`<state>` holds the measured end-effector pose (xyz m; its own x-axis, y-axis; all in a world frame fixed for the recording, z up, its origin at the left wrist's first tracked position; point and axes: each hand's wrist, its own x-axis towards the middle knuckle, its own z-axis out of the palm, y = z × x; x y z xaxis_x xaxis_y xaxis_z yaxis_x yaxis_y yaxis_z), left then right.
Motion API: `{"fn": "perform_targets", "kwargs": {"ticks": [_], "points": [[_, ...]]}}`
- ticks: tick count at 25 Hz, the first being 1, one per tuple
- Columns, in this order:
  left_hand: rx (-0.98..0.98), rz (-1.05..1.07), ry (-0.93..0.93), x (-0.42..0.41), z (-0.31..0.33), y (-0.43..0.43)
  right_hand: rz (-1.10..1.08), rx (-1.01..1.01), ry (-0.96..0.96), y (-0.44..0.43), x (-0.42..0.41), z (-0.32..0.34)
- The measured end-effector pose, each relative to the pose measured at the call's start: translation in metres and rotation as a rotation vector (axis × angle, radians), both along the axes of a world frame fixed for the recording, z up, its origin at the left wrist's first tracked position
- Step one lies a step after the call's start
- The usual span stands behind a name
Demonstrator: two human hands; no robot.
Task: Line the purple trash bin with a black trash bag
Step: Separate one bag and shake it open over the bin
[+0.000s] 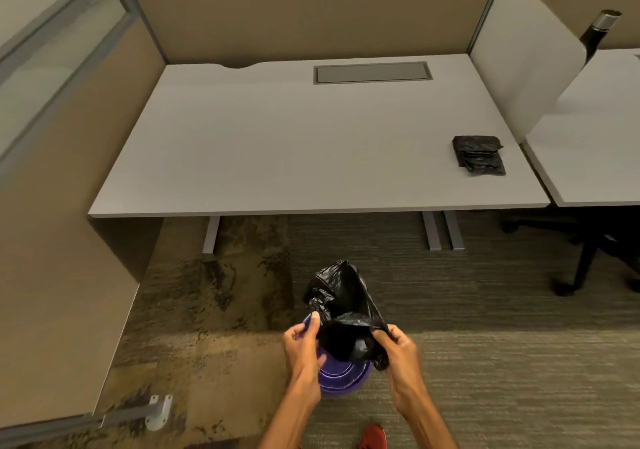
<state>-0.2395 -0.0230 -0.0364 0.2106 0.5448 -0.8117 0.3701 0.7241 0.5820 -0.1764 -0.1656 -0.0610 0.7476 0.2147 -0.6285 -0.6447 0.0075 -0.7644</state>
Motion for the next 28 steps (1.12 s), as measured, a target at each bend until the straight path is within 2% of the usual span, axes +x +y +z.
{"fn": "perform_targets", "kwargs": {"ticks": [2, 4, 7, 11, 15, 18, 22, 24, 27, 28], "points": [[-0.201, -0.049, -0.029, 0.003, -0.014, -0.001, 0.060, -0.028, 0.022, -0.003, -0.009, -0.014], [-0.320, -0.056, -0.043, 0.010, -0.028, 0.005, 0.116, -0.087, 0.025, -0.010, -0.016, -0.026], [-0.295, 0.030, -0.053, 0.020, -0.046, 0.015, 0.122, -0.123, 0.025, -0.024, -0.019, -0.042], [-0.258, 0.159, -0.066, 0.016, -0.082, 0.019, 0.071, -0.076, 0.087, -0.039, -0.017, -0.062], [0.006, 0.208, 0.087, 0.009, -0.123, 0.019, 0.065, -0.113, 0.133, -0.050, -0.018, -0.085], [0.272, 0.049, 0.108, 0.001, -0.145, 0.019, -0.044, -0.162, 0.114, -0.053, -0.016, -0.103], [0.483, -0.227, 0.286, -0.020, -0.170, 0.032, -0.225, -0.273, 0.015, -0.055, -0.005, -0.131], [0.530, -0.298, 0.353, -0.029, -0.180, 0.039, -0.122, -0.385, -0.153, -0.058, 0.000, -0.142], [0.534, -0.272, 0.364, -0.033, -0.188, 0.045, 0.366, -0.687, -0.527, -0.060, 0.008, -0.155], [0.533, -0.250, 0.358, -0.032, -0.188, 0.047, 0.525, -0.769, -0.596, -0.059, 0.012, -0.159]]}}
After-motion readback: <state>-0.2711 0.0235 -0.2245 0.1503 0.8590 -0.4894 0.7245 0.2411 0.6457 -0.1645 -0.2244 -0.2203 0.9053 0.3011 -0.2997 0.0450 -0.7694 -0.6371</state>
